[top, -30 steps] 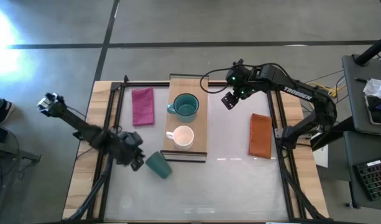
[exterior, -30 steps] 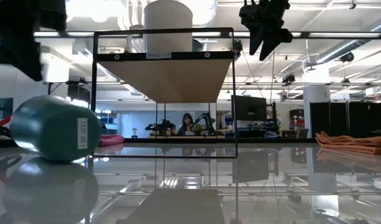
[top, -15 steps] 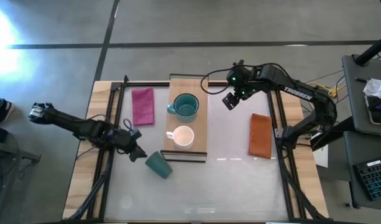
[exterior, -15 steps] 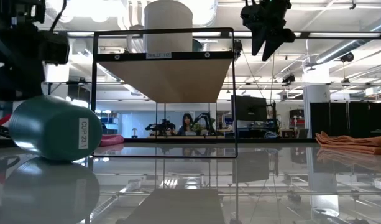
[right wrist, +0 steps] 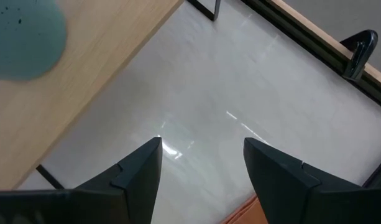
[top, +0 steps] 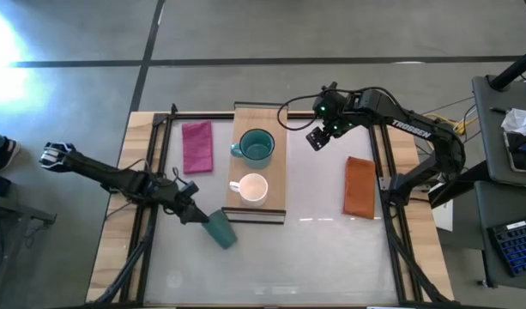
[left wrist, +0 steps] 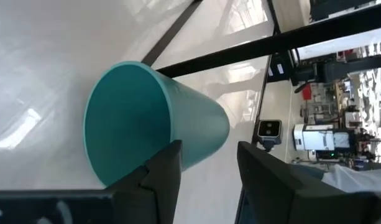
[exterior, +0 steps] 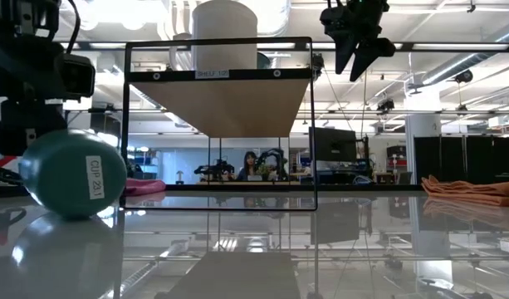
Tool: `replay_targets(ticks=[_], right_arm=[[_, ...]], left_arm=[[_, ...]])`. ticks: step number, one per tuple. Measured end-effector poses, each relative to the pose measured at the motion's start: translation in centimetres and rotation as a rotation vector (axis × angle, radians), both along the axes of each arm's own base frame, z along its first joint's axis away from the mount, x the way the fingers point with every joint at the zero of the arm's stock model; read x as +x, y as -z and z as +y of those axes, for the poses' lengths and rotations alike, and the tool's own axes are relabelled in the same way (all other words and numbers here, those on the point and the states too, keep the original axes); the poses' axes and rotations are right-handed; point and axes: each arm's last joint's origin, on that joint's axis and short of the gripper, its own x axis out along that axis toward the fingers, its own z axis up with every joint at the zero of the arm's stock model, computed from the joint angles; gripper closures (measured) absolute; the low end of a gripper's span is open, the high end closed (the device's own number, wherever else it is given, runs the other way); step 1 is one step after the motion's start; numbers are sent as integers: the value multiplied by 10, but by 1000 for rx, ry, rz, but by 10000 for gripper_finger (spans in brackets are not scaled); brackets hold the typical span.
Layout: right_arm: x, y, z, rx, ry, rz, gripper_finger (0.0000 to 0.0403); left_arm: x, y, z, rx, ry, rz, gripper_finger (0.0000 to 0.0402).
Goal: Stack small to large cups/mugs on shelf
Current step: Put the green cup on the shelf
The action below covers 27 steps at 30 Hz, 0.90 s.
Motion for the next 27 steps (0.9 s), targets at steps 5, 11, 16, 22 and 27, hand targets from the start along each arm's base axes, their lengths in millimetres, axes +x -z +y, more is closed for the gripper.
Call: replay_targets(ticks=[5, 11, 16, 22, 27], right_arm=[[0, 0, 0, 2, 7, -2, 183], [0, 0, 0, 4, 14, -4, 183], [0, 0, 0, 4, 17, -4, 183], [0, 0, 0, 6, 33, -7, 183], [0, 0, 0, 6, 34, -8, 183]], left_arm=[[0, -1, 2, 45, -6, -29, 257], [-2, -6, 6, 84, -54, -85, 257], [-4, -12, 10, 125, -92, -132, 257], [-4, -17, 14, 172, -136, -183, 257], [-4, -8, 15, 225, -116, -143, 257]])
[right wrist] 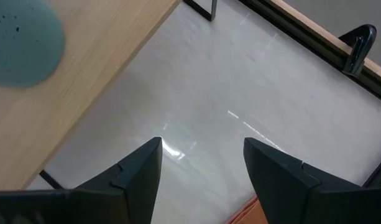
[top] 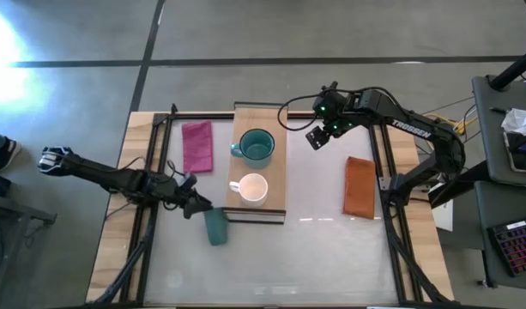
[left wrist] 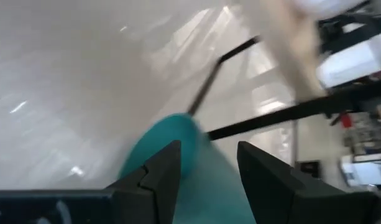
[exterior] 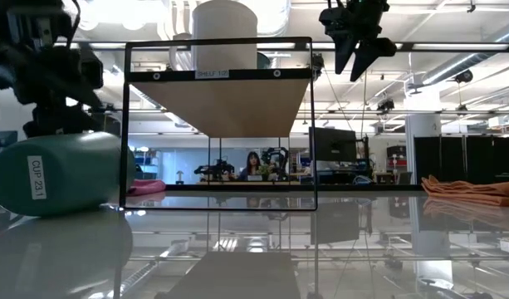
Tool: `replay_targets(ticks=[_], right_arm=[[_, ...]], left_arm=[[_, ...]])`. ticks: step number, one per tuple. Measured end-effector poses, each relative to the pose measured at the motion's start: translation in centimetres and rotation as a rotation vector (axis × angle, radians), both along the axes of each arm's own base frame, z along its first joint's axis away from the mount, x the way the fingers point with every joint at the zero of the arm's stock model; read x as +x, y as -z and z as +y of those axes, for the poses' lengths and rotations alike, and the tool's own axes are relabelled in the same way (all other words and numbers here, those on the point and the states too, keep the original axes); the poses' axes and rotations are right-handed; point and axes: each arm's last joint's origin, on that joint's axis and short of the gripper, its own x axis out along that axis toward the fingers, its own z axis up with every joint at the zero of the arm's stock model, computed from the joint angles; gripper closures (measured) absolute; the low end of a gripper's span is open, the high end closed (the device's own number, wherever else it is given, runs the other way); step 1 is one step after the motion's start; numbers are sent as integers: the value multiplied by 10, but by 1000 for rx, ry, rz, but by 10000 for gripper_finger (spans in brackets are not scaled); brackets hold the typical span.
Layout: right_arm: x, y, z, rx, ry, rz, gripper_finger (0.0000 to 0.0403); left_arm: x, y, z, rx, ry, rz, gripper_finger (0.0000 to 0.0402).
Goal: Stack small to large cups/mugs on shelf
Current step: Put the green cup on the shelf
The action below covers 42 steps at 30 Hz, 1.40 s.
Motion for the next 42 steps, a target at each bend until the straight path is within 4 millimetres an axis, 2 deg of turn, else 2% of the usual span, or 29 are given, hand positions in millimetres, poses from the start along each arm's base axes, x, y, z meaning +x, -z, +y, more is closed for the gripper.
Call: replay_targets(ticks=[6, 11, 20, 34, 38, 42], right_arm=[[0, 0, 0, 5, 16, -5, 183], [0, 0, 0, 6, 19, -6, 183], [0, 0, 0, 7, 23, -8, 183], [0, 0, 0, 20, 60, -17, 183], [0, 0, 0, 21, 63, -18, 183], [0, 0, 0, 19, 58, -17, 183]], left_arm=[[2, 13, 0, -7, 37, 78, 257], [5, 13, -3, -5, 150, 65, 257], [9, 13, -10, -107, 339, 56, 257], [27, 26, -15, -103, 385, 63, 259], [33, 31, -16, -109, 395, 71, 277], [38, 30, -18, -116, 412, 30, 334]])
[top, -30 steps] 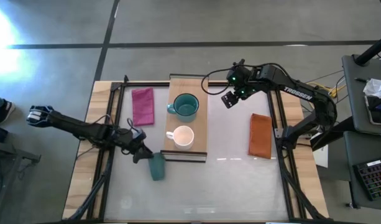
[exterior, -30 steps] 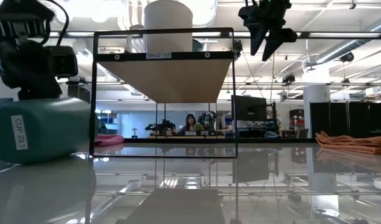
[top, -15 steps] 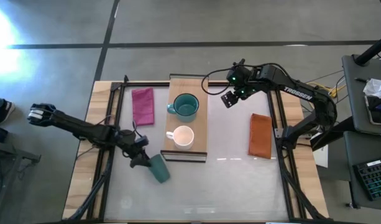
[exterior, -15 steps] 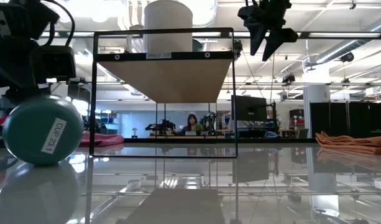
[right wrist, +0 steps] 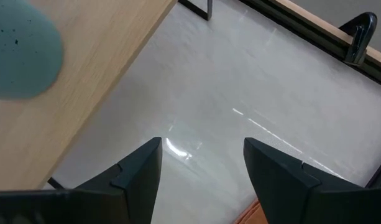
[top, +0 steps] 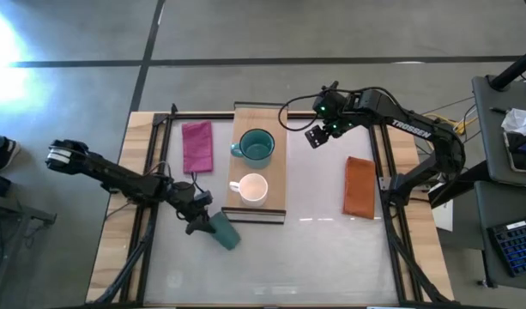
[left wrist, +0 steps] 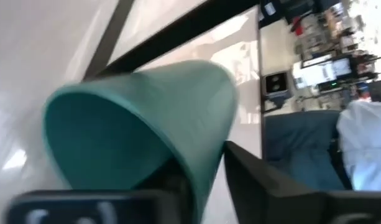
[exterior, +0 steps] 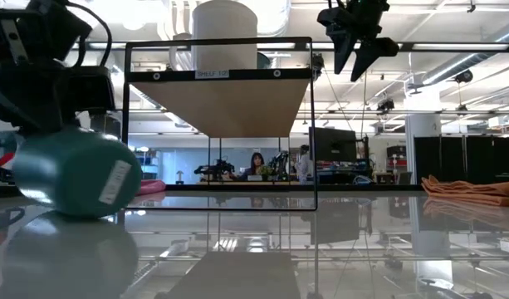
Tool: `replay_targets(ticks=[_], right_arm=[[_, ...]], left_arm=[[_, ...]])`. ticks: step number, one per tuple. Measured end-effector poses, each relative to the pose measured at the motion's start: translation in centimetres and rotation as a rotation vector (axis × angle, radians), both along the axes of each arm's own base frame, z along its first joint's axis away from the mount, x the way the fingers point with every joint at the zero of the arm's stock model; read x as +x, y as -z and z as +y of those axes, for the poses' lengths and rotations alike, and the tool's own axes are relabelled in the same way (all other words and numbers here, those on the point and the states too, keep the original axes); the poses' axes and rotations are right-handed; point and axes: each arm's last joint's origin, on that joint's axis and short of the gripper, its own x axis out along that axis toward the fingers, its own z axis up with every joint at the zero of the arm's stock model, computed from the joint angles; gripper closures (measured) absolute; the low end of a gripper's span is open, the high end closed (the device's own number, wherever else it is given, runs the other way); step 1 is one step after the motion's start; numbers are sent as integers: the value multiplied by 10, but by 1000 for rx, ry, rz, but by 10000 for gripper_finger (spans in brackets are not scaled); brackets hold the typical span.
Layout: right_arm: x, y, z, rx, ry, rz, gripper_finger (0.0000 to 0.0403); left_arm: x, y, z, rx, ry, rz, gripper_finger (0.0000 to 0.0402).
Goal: Stack small to large cups/mugs on shelf
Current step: Put the green cup on the shelf
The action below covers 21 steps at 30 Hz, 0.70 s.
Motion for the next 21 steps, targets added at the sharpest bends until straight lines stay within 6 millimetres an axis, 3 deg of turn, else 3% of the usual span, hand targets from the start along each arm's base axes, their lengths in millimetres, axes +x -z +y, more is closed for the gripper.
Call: replay_targets(ticks=[3, 11, 14, 21], right_arm=[[0, 0, 0, -6, -13, 4, 183], [-1, 0, -3, -23, -26, 15, 183], [-1, 0, -3, -25, -33, 17, 183], [0, -1, -4, -43, -62, 7, 183]], left_arm=[[3, -4, -1, -15, 8, -31, 388], [-2, -22, 1, -31, -40, 63, 401], [-13, -46, 4, 56, -53, 159, 401], [-58, -139, 24, 401, -224, 319, 401]])
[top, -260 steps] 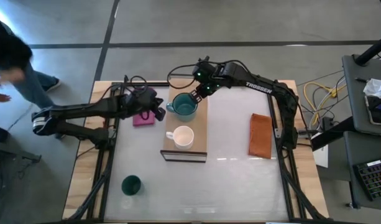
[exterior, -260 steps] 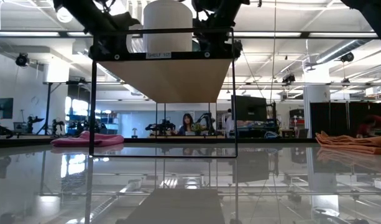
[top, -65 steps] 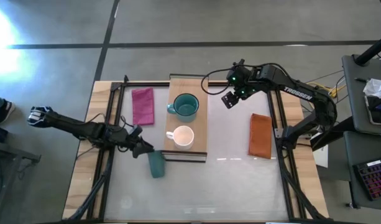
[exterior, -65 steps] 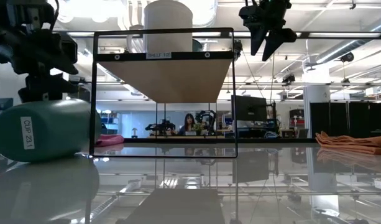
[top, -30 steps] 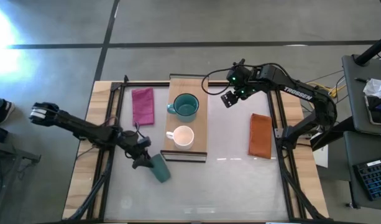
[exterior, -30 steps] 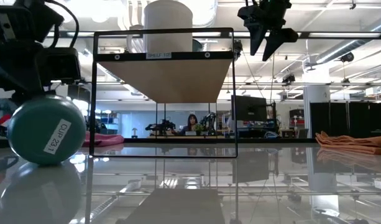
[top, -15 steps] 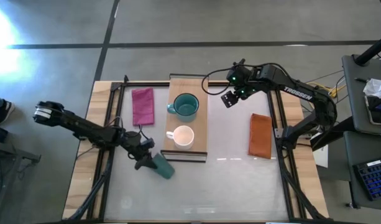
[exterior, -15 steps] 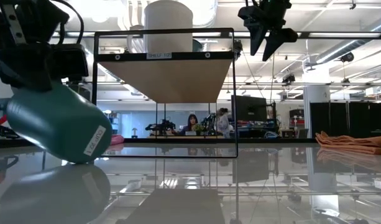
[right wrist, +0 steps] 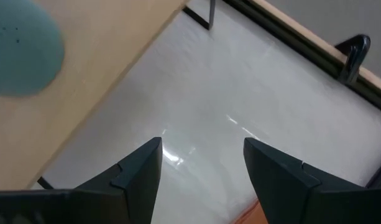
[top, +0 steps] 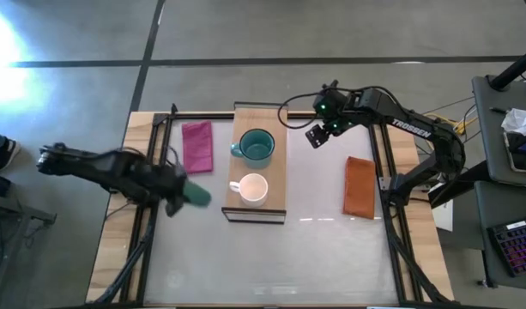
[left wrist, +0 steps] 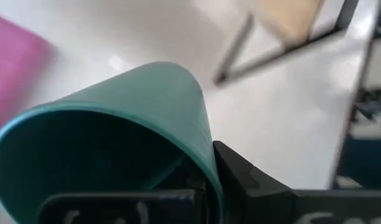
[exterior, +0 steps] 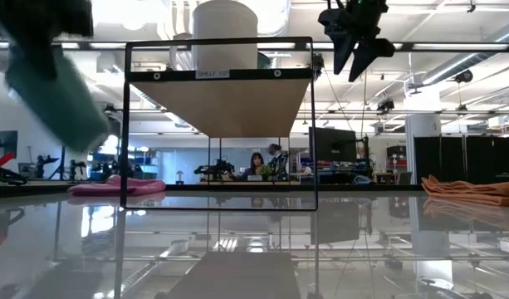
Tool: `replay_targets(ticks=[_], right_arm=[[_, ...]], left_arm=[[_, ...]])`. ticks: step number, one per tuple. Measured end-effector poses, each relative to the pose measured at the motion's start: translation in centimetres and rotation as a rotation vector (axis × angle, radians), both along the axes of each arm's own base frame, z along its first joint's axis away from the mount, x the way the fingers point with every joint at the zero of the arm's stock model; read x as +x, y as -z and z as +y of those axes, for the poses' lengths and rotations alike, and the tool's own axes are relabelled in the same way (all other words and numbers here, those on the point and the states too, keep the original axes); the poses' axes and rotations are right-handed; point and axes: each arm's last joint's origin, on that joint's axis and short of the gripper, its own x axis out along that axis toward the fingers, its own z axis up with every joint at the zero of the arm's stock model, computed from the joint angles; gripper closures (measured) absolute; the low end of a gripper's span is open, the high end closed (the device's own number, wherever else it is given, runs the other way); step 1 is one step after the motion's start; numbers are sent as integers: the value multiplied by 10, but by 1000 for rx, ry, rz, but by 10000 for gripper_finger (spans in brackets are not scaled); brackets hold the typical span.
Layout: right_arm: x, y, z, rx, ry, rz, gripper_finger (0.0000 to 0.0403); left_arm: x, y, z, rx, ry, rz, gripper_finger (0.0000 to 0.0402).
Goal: Stack small to large cups/mugs on shelf
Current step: Put the green cup on the shelf
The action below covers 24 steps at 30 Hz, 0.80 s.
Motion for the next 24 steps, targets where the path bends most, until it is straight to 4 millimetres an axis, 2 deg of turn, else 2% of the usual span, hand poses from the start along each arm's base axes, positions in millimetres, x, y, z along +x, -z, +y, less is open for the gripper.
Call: replay_targets(ticks=[3, 6, 9, 14, 16, 19, 21, 24], right_arm=[[3, -1, -1, -18, -11, -27, 183], [6, -3, -3, -37, -15, -67, 183], [8, -5, -4, -48, -15, -93, 183], [11, -6, -3, -55, -12, -116, 183], [13, -7, -3, -73, -10, -137, 183], [17, -10, -4, -119, 5, -171, 183], [18, -12, -6, -141, 16, -196, 183], [20, -15, -10, -156, 53, -244, 184]], left_arm=[[-5, -31, 7, 170, -58, -24, 401], [-1, -57, 14, 399, -146, -24, 401], [9, -82, 24, 606, -260, -7, 401], [38, -114, 49, 774, -279, 38, 402], [53, -124, 65, 797, -270, 14, 402], [77, -133, 95, 739, -179, -112, 402], [84, -140, 119, 718, -173, -162, 402], [91, -141, 154, 725, -212, -97, 402]])
